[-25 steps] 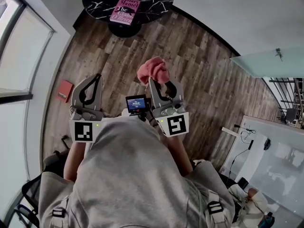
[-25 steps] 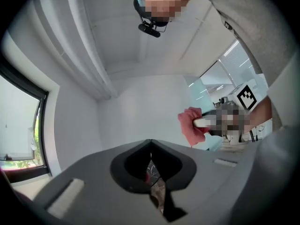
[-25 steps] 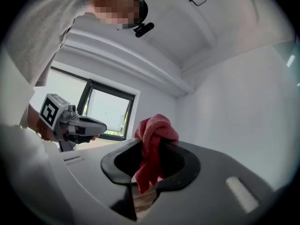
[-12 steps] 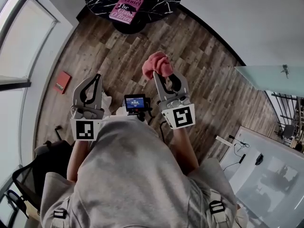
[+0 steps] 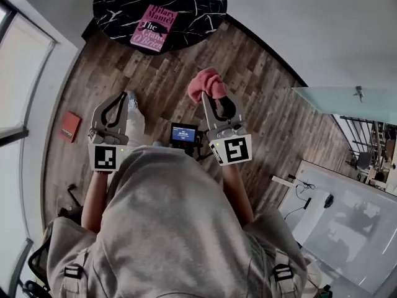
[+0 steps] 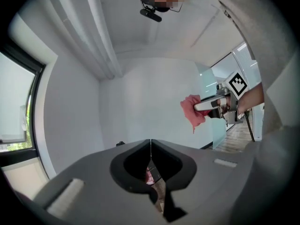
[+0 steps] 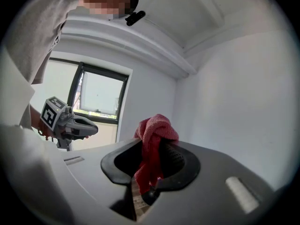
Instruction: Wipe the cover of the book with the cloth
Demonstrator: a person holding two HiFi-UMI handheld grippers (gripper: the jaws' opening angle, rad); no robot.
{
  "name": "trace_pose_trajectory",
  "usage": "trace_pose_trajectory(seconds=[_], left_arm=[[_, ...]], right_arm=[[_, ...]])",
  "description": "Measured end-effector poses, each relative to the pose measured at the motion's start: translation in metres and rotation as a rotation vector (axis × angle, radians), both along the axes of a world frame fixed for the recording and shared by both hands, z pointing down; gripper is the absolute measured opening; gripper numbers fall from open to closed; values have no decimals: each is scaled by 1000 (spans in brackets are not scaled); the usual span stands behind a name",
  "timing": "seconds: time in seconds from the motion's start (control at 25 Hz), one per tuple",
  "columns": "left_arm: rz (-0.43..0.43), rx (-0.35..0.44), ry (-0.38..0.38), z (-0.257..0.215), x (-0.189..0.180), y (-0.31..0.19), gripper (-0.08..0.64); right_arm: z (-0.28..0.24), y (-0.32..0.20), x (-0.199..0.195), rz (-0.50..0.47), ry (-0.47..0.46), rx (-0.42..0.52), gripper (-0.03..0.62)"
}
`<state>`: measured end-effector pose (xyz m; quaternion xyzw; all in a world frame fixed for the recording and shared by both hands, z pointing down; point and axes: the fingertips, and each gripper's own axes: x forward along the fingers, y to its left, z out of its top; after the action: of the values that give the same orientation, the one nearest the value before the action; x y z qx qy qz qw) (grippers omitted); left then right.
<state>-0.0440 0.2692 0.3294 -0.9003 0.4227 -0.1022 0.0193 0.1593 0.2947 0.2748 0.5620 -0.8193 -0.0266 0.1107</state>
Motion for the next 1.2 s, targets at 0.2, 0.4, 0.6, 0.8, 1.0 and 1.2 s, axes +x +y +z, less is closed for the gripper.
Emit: trace_pose_trajectory(seconds=[0.2,0.4,0.6,0.8,1.0,1.2], left_arm=[[119,-18,-14,38,0,-78,41],[190,-95,-25,75,-8,-139,80],[299,-114,-124,111,-1,-190,89],[314,-152,-153,140,6,-232,98],[326,-221,-223,189,18,-252,136],[326,-318,-282,231,30,-258,165]], right_arm=[[6,-78,7,44,82,-65,110],[28,-166,-1,54,151,-127,110],[70,-242,-13,-20,258,-202,110],[131,-302,-3,-64,339,-315,111],[195,-348,9,-153,453,-418,112],[251,-385,26,-246,573,-519,112]])
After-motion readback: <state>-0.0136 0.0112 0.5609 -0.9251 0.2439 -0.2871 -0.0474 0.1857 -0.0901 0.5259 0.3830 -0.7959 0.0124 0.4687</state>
